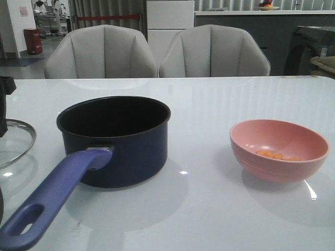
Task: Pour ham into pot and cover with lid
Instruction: 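Move the lid beside the pot and set it on the table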
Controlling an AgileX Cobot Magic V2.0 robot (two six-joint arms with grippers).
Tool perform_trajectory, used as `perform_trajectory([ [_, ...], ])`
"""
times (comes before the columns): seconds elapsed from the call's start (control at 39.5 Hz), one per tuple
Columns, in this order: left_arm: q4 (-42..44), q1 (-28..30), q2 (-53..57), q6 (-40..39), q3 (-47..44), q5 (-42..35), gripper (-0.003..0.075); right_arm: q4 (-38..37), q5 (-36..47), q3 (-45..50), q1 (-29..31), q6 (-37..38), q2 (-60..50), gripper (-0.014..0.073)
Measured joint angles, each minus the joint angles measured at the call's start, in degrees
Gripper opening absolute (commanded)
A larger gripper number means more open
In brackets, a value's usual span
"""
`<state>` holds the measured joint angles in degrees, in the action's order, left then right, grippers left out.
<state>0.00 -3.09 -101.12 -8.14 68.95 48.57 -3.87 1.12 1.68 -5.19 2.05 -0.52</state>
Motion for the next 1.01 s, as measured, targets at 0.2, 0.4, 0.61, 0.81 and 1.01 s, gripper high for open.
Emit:
perform_trajectory([
  [0.2,0.0,0.0,-0.81,0.0,-0.22,-0.84,0.0285,0.0,0.0,0.0,0.0,0.0,0.0,0.0136],
  [0.4,-0.8,0.0,-3.99,0.0,-0.28,-0.84,0.0301,0.0,0.0,0.0,0.0,0.0,0.0,0.0136],
  [0.61,-1.56,0.0,-4.57,0.19,-0.28,-0.84,0.0488,0.0,0.0,0.0,0.0,0.0,0.0,0.0136],
  [0.81,-1.42,0.0,-4.82,1.04,-0.28,0.2,0.0618,0.0,0.0,0.0,0.0,0.0,0.0,0.0136],
  [1.01,-0.63,0.0,-4.94,1.13,0.22,1.22,0.0618,0.0,0.0,0.0,0.0,0.0,0.0,0.0136],
])
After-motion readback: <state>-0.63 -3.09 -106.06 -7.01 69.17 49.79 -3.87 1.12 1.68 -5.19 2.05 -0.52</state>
